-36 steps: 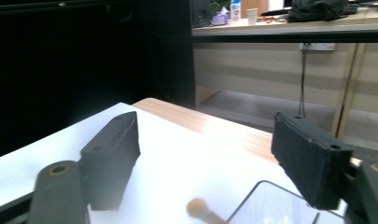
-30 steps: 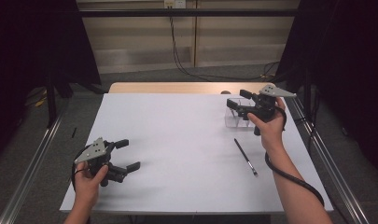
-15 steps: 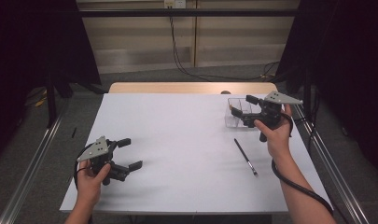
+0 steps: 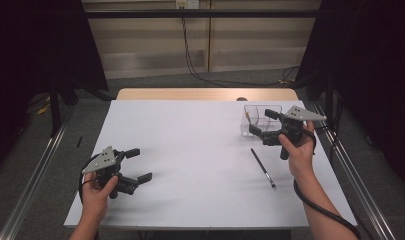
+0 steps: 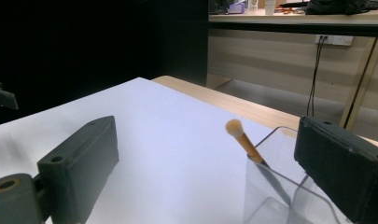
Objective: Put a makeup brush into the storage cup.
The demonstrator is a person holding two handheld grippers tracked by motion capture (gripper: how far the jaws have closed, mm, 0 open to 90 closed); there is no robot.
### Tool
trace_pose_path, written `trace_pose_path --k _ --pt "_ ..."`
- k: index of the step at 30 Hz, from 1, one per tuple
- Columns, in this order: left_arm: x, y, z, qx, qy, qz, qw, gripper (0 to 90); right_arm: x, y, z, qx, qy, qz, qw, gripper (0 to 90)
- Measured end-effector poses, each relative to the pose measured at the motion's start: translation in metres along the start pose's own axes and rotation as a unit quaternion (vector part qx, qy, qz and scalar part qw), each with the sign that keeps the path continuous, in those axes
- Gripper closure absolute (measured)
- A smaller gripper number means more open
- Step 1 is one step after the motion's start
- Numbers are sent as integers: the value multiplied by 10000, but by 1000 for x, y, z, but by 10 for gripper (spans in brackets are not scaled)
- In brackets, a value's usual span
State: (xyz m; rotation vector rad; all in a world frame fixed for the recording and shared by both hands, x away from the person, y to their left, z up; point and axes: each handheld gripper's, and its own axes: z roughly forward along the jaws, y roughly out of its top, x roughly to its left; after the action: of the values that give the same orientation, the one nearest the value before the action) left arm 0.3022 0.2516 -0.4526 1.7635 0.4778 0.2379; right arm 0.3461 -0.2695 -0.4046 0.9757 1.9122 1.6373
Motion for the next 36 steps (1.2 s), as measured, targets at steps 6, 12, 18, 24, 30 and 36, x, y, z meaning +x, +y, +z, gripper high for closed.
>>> trace_pose_path --k 6,12,18,24,30,36 --pt "0 0 -2 -35 48 -28 10000 11 6 -4 -6 -1 75 -33 10000 59" --pt "0 0 -1 -28 41 -36 10000 11 8 -10 -13 -2 84 -25 10000 59" --pt "0 0 -2 -35 52 -25 10000 11 10 -14 -20 77 76 -53 9999 59" --pt "0 0 -2 -45 54 -19 10000 11 12 -20 -27 78 90 -35 9999 60" --pt "0 0 -2 -49 57 -14 10000 11 12 -27 -34 109 77 13 9999 60" --pt "-1 1 -2 -52 30 9 10000 11 14 -33 -40 142 81 12 9999 60"
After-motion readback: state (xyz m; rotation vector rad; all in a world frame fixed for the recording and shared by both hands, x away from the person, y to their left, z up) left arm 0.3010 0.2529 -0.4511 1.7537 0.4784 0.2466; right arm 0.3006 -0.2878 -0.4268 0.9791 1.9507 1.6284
